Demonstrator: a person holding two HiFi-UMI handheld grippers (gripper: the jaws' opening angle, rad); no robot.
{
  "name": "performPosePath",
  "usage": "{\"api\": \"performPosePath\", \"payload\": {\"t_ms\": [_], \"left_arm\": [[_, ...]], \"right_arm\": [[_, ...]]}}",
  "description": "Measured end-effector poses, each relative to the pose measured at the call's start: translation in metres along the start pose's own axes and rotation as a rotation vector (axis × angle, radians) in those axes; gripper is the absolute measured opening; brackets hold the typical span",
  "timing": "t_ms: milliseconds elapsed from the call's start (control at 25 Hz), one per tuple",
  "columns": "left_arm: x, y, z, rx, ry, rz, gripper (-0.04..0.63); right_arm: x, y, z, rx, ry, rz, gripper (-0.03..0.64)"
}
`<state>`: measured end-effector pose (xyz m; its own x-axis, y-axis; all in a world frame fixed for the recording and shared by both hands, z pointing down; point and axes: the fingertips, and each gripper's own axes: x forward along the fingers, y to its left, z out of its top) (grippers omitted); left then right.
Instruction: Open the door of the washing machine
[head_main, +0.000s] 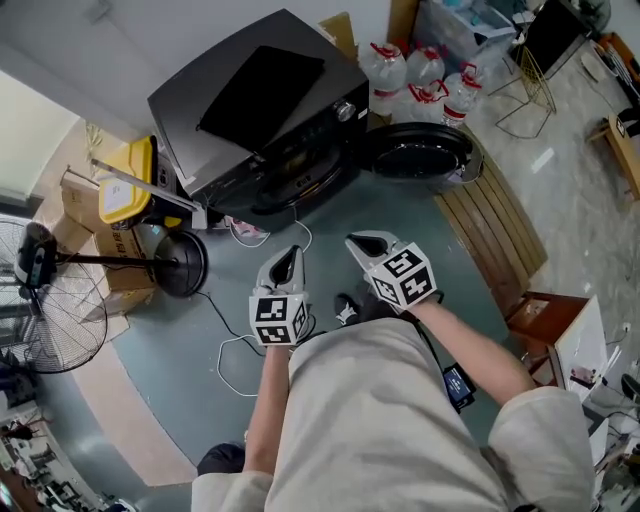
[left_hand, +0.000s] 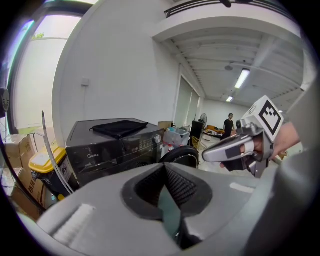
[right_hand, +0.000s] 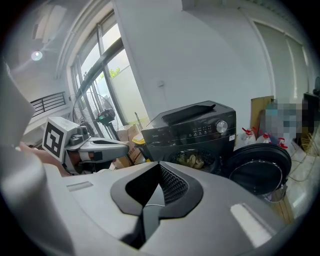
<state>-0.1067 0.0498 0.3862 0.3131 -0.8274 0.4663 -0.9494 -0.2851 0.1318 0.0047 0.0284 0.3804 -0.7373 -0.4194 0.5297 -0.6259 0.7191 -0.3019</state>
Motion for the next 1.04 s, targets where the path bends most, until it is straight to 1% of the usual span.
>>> {"api": "performPosePath", "payload": {"t_ms": [440, 600, 1040], "left_arm": [[0.003, 0.003, 0.005, -0.02, -0.017, 0.009, 0.057], [0.004, 0.005, 0.002, -0.031, -0.02, 0.01, 0.057], [0.003, 0.004, 0.003, -0.03, -0.028, 0.003, 0.057]], "right_arm": [[0.001, -0.008, 0.016, -0.016, -0.04, -0.032, 0.001], [0.001, -0.009, 0.015, -0.019, -0.044, -0.042, 0.0], [-0.001, -0.007, 0.014, -0.031, -0.038, -0.043, 0.0]]}}
